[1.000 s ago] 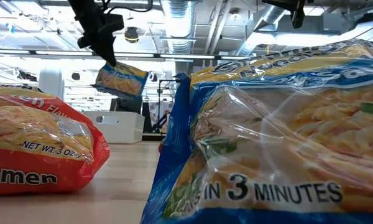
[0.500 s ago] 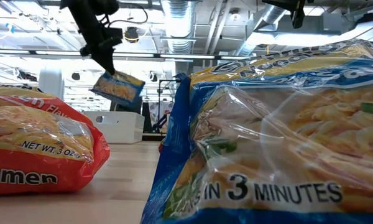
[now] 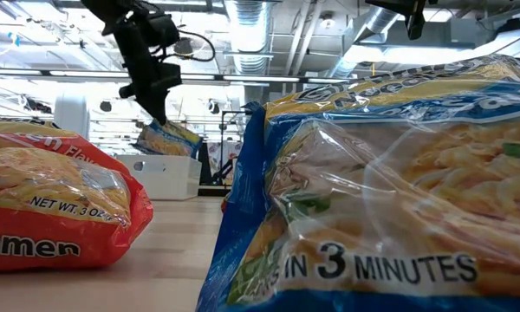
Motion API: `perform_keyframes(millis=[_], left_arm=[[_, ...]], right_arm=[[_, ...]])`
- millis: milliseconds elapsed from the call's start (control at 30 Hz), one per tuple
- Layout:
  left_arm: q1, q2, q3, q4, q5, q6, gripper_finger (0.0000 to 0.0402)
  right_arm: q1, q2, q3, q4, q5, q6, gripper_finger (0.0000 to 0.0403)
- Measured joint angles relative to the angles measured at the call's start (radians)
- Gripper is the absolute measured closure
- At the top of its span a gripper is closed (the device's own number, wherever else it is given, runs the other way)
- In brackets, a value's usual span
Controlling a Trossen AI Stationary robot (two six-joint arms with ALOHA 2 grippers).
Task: Sort Maruchan noodles
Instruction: Put the blue noodle pack into the left white bin
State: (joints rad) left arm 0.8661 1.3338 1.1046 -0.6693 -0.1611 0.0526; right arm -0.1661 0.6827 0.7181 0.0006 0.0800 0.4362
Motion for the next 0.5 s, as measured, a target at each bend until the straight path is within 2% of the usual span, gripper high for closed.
perform_keyframes(millis=[300, 500], left_arm=[[0.0, 0.098, 0.0, 0.063, 0.02, -0.042, 0.0401], [0.006, 0.125, 0.0, 0.1, -0.032, -0.047, 0.0401]], right_arm=[[0.0, 0.0, 0.0, 0.0, 0.0, 0.0, 0.0243], [0.0, 0.0, 0.0, 0.0, -0.001, 0.0, 0.0243]])
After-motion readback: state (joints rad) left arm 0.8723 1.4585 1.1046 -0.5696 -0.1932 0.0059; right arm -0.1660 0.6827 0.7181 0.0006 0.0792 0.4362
